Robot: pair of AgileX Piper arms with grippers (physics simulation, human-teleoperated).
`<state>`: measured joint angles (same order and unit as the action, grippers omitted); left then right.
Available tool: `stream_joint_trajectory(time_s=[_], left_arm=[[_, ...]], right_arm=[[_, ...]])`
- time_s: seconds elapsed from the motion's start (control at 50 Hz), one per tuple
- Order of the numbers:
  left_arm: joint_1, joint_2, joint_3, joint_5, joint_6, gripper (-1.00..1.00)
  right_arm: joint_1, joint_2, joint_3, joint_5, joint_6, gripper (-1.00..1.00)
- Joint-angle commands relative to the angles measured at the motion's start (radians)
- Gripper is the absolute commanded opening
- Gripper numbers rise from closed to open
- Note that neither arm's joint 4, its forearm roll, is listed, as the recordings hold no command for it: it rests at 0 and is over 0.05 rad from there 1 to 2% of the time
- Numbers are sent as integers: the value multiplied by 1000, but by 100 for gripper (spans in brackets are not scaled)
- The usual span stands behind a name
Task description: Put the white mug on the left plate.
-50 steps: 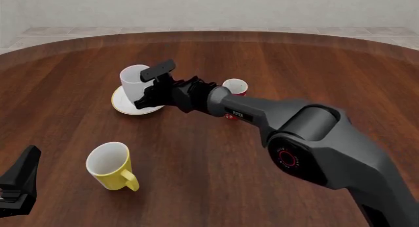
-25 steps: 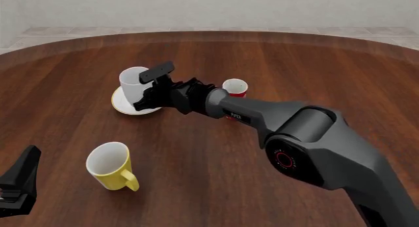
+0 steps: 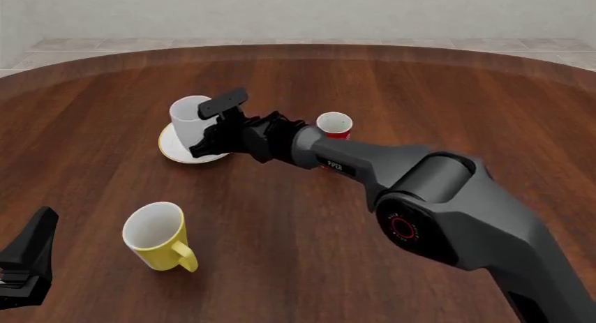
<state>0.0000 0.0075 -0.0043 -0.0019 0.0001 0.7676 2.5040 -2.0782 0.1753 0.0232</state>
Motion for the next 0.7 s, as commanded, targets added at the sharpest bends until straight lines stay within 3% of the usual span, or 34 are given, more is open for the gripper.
stream_joint_trajectory(time_s=[0.02, 0.26, 0.28, 0.7], left_arm=[[0, 0, 0, 0, 0, 100], [0, 0, 0, 0, 0, 100], [0, 0, 0, 0, 0, 100], [0, 0, 0, 0, 0, 100]], right_arm=[[1, 5, -8, 1, 9, -100], [-14, 15, -28, 16, 9, -100], [-4, 13, -25, 13, 13, 100], [4, 2, -12, 6, 28, 100]])
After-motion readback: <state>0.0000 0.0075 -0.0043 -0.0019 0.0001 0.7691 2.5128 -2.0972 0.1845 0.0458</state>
